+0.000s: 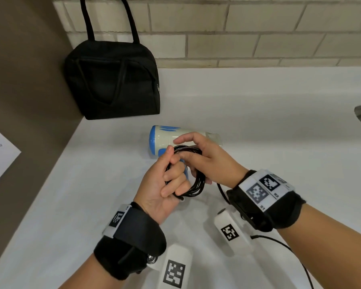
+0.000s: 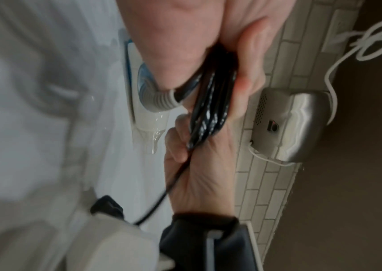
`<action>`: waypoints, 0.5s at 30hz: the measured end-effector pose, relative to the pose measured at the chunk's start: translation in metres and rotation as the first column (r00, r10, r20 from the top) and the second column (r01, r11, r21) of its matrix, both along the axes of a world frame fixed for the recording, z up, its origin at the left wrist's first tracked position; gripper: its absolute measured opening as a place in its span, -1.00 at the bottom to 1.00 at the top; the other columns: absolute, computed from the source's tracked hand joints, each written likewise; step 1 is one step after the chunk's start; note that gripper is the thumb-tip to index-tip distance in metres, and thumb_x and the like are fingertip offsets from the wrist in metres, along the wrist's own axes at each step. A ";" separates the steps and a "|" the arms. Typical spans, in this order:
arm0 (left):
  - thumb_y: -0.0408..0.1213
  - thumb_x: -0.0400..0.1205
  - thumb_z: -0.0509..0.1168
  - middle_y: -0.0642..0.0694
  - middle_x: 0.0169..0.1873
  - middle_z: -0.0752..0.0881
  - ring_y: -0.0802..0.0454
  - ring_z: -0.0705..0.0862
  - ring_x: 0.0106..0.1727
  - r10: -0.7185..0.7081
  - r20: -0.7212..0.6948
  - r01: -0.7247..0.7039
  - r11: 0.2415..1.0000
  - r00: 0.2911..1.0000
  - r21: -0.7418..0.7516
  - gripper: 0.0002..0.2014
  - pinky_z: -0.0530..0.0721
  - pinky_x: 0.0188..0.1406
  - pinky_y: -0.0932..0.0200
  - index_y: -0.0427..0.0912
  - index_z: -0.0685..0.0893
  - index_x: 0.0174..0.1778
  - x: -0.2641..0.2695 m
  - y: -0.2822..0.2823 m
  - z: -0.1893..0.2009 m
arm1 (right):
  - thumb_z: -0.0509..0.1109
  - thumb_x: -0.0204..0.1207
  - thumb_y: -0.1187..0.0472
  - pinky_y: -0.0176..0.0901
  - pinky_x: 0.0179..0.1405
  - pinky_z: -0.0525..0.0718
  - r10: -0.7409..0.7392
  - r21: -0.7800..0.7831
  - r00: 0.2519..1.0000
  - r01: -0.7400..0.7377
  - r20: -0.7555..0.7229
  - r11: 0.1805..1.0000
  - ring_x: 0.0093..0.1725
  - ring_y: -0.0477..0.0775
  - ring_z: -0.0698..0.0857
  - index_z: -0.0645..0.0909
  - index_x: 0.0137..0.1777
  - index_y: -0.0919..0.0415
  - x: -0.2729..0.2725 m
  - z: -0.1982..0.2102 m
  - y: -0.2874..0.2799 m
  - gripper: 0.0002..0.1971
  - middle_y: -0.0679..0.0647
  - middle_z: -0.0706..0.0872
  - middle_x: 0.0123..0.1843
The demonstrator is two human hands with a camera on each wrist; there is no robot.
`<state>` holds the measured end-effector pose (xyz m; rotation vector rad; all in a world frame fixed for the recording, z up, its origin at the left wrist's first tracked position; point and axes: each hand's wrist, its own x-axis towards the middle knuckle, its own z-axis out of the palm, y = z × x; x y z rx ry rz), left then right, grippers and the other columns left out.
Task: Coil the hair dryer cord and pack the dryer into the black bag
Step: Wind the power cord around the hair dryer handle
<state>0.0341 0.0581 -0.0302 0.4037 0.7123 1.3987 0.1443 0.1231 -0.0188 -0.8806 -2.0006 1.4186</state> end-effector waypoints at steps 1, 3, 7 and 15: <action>-0.06 0.57 0.03 0.05 -0.89 0.29 0.20 0.22 -0.93 0.004 0.012 -0.004 1.000 1.000 0.014 -0.67 0.16 -0.84 0.38 -0.11 0.41 -0.48 -0.002 0.000 0.001 | 0.27 0.53 0.22 -0.33 -0.76 0.42 0.003 -0.035 1.000 -0.003 0.012 0.999 -0.62 -0.04 0.48 0.44 0.10 -0.03 0.006 -0.001 0.000 -0.81 -0.14 0.53 -0.63; -0.06 0.53 0.06 0.04 -0.88 0.30 0.20 0.23 -0.93 0.033 0.057 -0.036 0.998 0.998 0.042 -0.69 0.16 -0.85 0.38 -0.10 0.43 -0.50 -0.008 0.001 0.003 | 0.28 0.52 0.19 -0.31 -0.72 0.43 0.043 -0.121 0.997 -0.035 0.061 0.992 -0.69 -0.08 0.46 0.44 0.12 -0.04 0.023 -0.004 0.001 -0.79 -0.12 0.49 -0.67; -0.07 0.63 -0.01 0.04 -0.86 0.31 0.18 0.24 -0.91 0.108 0.057 -0.111 0.993 0.992 0.045 -0.62 0.13 -0.82 0.37 -0.07 0.42 -0.50 -0.021 0.001 0.005 | 0.26 0.53 0.15 -0.34 -0.53 0.48 0.103 -0.282 0.991 -0.076 0.082 0.956 -0.63 -0.08 0.48 0.58 0.07 0.06 0.061 -0.006 -0.005 -0.84 -0.12 0.41 -0.66; -0.02 0.65 -0.06 0.07 -0.84 0.30 0.23 0.19 -0.88 0.129 -0.094 -0.121 0.989 0.987 0.088 -0.64 0.19 -0.74 0.39 -0.06 0.34 -0.44 -0.006 0.001 0.010 | 0.27 0.54 0.20 -0.30 -0.44 0.48 -0.292 0.411 0.912 0.158 0.287 0.898 -0.60 -0.17 0.52 0.67 0.12 0.11 0.061 -0.011 -0.011 -0.78 -0.13 0.51 -0.53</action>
